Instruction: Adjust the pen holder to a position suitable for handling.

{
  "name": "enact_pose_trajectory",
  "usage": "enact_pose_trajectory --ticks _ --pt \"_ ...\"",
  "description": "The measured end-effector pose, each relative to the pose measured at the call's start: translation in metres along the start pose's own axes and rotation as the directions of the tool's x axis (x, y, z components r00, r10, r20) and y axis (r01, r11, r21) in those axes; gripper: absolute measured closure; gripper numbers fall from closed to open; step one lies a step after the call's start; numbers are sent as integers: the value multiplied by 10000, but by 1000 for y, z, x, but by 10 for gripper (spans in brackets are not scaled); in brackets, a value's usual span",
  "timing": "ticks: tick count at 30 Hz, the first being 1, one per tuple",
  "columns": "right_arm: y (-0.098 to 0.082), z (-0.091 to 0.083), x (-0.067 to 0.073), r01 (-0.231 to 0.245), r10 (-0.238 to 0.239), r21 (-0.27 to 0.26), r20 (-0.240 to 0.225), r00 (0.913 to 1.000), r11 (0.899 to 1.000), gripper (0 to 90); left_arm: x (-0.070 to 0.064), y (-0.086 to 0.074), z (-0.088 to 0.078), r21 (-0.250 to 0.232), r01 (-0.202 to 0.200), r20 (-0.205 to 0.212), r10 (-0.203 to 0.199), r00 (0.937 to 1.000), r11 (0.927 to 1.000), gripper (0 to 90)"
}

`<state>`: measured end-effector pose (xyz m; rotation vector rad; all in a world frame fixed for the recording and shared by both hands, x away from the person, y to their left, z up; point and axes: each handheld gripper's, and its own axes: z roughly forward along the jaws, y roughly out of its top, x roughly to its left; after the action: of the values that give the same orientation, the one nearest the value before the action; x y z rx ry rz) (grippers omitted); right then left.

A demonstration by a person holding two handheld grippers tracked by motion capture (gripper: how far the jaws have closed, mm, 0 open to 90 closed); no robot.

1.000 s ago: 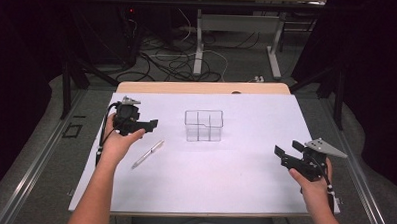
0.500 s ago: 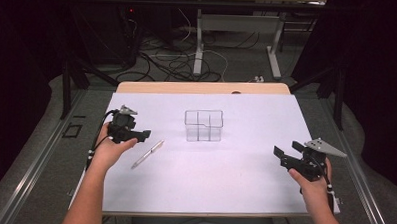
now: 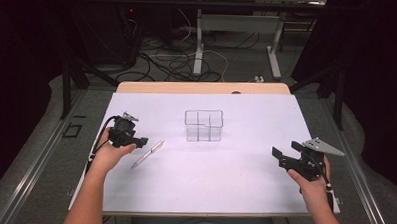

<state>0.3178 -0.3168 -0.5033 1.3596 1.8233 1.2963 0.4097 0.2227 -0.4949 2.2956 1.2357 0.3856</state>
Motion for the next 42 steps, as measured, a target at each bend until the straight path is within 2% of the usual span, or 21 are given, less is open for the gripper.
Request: enact_pose_trajectory --ticks 4,5,8,12,18,23,29,36,37,39,42 --pt "0 0 2 -56 56 83 -84 9999 10000 181 -6 1 6 424 -206 200 198 9996 9989 445" --pt "-1 1 1 66 -66 18 -59 10000 10000 181 -8 1 8 548 -231 234 219 9995 9982 458" --pt "-1 1 2 45 -45 19 -78 10000 10000 181 -11 0 14 1016 -159 135 146 9998 9947 498" --pt "-1 0 2 -30 30 54 -92 10000 10000 181 -15 -1 20 1263 -12 225 -17 9997 9920 552" --pt "-1 1 0 52 -51 105 -101 9999 9999 181 -17 -3 25 1721 -124 325 69 9994 9850 609" --pt "-1 0 1 -23 24 204 -59 10000 9998 182 -17 -6 28 1900 -112 414 34 9991 9817 637" --pt "-1 1 0 -63 64 117 -72 10000 9999 181 -18 -7 31 2220 -293 459 196 9988 9746 664" --pt "-1 1 0 -93 93 119 -61 9999 9999 182 -18 -8 32 2345 -323 495 213 9985 9716 688" --pt "-1 1 0 -88 89 121 -60 9999 9999 181 -17 -9 32 2471 -344 509 225 9984 9684 689" --pt "-1 1 0 -95 96 117 -71 9999 9999 182 -18 -9 33 2463 -382 546 254 9982 9684 691" --pt "-1 1 0 -98 99 121 -56 9999 9999 182 -19 -10 33 2625 -414 600 265 9978 9640 701"
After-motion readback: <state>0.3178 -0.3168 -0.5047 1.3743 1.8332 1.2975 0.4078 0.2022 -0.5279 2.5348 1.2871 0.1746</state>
